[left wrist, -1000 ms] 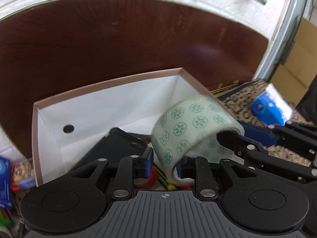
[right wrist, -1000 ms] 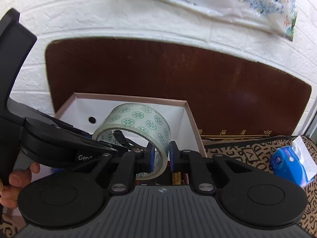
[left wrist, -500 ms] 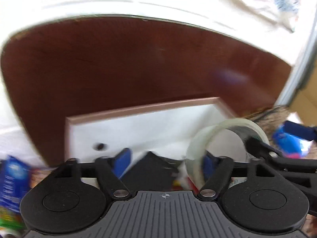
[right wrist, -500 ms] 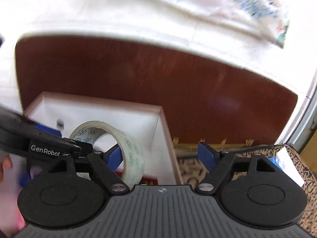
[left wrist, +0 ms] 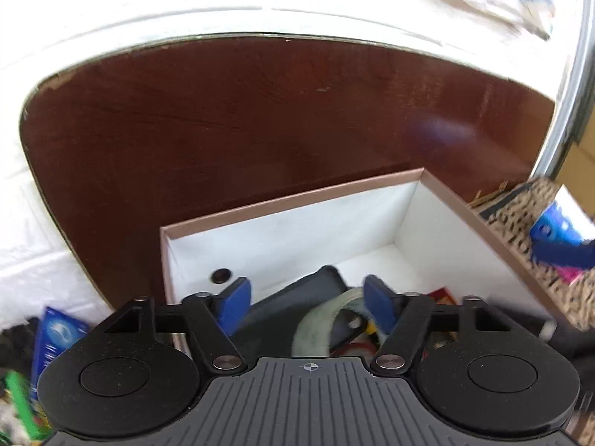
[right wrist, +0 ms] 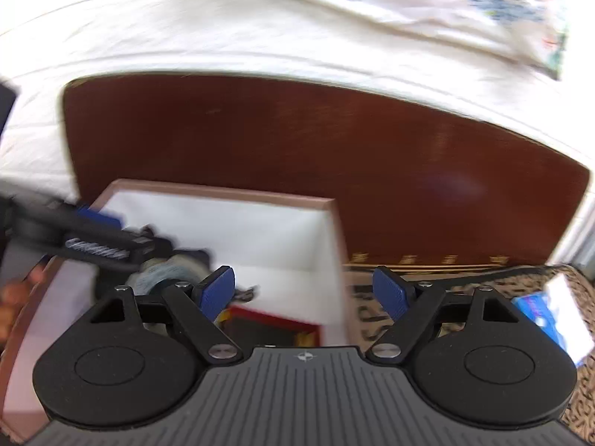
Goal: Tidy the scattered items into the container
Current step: 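Lower the tape roll into the box and open both tools, then withdraw both tools from the box toward the black electrical tape roll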
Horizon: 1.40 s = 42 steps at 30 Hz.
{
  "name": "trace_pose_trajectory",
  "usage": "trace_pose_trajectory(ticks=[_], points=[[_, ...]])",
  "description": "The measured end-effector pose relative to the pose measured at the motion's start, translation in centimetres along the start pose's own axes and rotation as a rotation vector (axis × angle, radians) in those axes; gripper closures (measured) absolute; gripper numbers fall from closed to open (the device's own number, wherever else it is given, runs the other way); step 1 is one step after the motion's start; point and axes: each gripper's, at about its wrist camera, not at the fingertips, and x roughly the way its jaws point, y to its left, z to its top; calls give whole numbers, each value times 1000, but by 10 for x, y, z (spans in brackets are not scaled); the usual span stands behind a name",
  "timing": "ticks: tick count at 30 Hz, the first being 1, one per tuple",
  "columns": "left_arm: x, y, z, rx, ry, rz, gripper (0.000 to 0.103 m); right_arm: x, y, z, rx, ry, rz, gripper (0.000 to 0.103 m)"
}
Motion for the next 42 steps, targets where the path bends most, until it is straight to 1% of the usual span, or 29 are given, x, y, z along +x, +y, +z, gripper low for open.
trace_pose_trajectory(ticks=[2,3,4,6,8,9,13,17,19,20,21,22,23,24,26,27,28,29,30,31,33,37,40,42], points=[[-3,3,-1,-8,-5,21,27,4,16,-6,-53,39,81,43],[-5,8,-2,-24,-6,25,27,6,26,-9,-95,61,108,47],[-6,14,-1,-43,-5,25,27,8,35,-12,-133,79,139,49],[-9,25,-1,-78,2,21,27,8,53,-18,-189,99,185,58],[-10,35,-3,-105,9,4,28,7,67,-20,-234,103,195,60],[-11,39,-4,-115,8,-18,28,8,73,-20,-248,104,195,60],[-16,47,-8,-120,-6,-69,26,14,85,-14,-245,106,221,60],[-17,53,-14,-116,-21,-111,25,29,94,-5,-247,120,195,61],[-17,53,-16,-113,-24,-135,25,37,90,-3,-238,137,179,63],[-17,53,-18,-110,-27,-146,25,41,86,-3,-251,144,156,57],[-18,53,-19,-104,-29,-155,23,44,81,-2,-250,143,124,45],[-19,52,-20,-95,-29,-155,23,46,74,1,-212,127,92,38],[-20,51,-20,-88,-31,-152,23,44,70,4,-172,98,58,33],[-22,50,-21,-82,-32,-152,22,42,69,8,-156,69,25,33],[-28,51,-24,-89,-37,-159,21,37,77,11,-219,25,-58,33],[-31,52,-24,-96,-37,-166,20,35,82,12,-264,-1,-123,33],[-34,52,-25,-97,-36,-170,20,35,84,13,-292,-16,-212,33],[-38,53,-25,-96,-39,-169,19,36,82,15,-292,-17,-284,34],[-43,53,-25,-94,-44,-163,16,36,75,17,-263,-3,-313,34],[-46,54,-26,-91,-51,-155,15,34,67,19,-218,22,-308,34],[-51,54,-26,-87,-59,-148,15,25,57,17,-167,49,-254,35],[-59,56,-30,-121,-32,-162,13,5,62,10,-220,54,-261,33],[-69,53,-35,-113,-31,-145,6,-2,68,10,-206,65,-207,26],[-77,51,-39,-109,-40,-133,2,-1,78,9,-212,52,-187,16]])
